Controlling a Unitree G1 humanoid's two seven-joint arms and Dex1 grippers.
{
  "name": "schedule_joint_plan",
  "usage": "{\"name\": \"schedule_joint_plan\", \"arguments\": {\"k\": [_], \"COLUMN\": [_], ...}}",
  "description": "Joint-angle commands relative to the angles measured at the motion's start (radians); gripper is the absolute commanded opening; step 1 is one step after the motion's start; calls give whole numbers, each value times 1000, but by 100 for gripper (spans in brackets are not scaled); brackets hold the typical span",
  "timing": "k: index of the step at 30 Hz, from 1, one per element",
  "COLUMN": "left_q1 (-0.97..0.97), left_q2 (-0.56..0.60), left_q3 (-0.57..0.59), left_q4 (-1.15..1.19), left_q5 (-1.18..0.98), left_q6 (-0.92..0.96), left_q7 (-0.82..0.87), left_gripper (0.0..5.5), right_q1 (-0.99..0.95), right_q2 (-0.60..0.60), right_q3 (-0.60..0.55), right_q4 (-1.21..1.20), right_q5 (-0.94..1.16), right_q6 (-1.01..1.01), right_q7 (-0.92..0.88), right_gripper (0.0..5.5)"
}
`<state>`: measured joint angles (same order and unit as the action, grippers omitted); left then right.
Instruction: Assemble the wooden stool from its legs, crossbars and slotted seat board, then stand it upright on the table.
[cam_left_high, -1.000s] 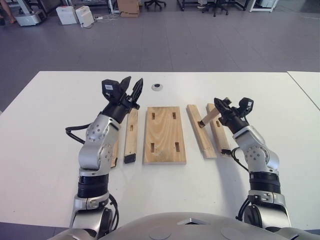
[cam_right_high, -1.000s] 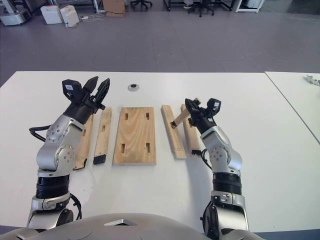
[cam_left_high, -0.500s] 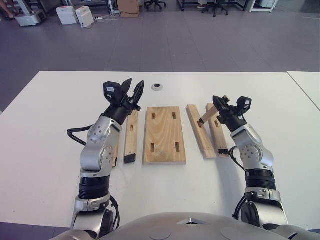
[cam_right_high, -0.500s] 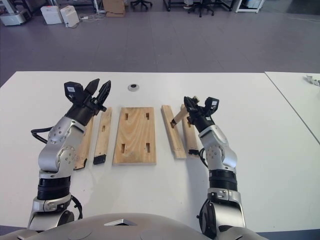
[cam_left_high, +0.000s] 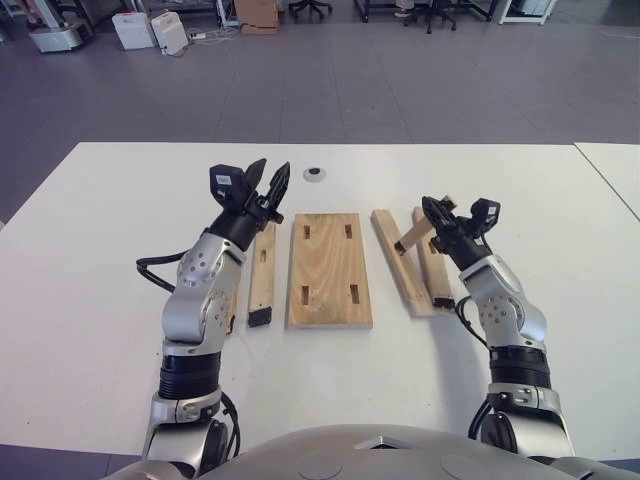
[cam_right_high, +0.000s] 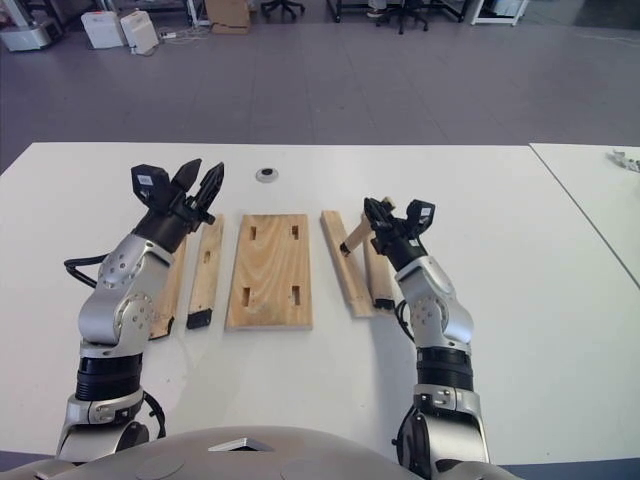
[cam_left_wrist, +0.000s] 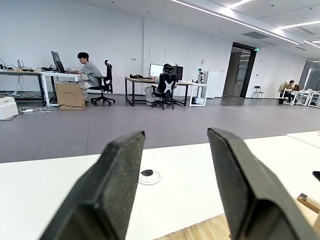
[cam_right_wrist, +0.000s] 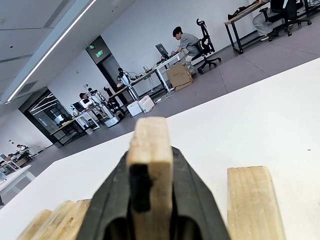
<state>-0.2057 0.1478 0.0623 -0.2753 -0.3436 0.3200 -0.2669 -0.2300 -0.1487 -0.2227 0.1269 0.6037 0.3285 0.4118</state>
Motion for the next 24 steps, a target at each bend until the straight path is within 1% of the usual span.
{"name": "schedule_joint_plan", "arguments": {"k": [1, 5, 8, 14, 17, 19, 20, 24], "left_q1": [11, 9, 4, -6, -16, -16, -14, -13], "left_q2": [-1, 5, 8, 14, 21, 22, 19, 8], "left_q3": [-8, -13, -14, -28, -30, -30, -33, -38], "left_q4": [7, 12, 18, 25, 31, 29, 31, 38], "left_q5": [11, 19, 23, 33, 36, 38, 41, 47], "left_q6": [-6, -10, -13, -13, -10, -10, -13, -22], "left_q7": [1, -3, -6, -17, -27, -29, -29, -26], "left_gripper": [231, 231, 231, 231, 231, 231, 231, 231], "right_q1": [30, 63, 101, 129, 106, 73, 52, -2], "right_q2": [-24, -83, -120, -150, -148, -154, -159, -188], "right_q3": [27, 102, 135, 159, 137, 130, 131, 133], "right_q4": [-15, 55, 129, 305, 280, 205, 171, 113], "right_q5": [-63, -221, -290, -335, -296, -256, -241, -261], "right_q6": [-14, -129, -236, -388, -427, -401, -376, -255], "right_q7": [2, 39, 92, 169, 183, 204, 214, 183], "right_gripper": [40, 40, 40, 40, 40, 40, 78, 134]}}
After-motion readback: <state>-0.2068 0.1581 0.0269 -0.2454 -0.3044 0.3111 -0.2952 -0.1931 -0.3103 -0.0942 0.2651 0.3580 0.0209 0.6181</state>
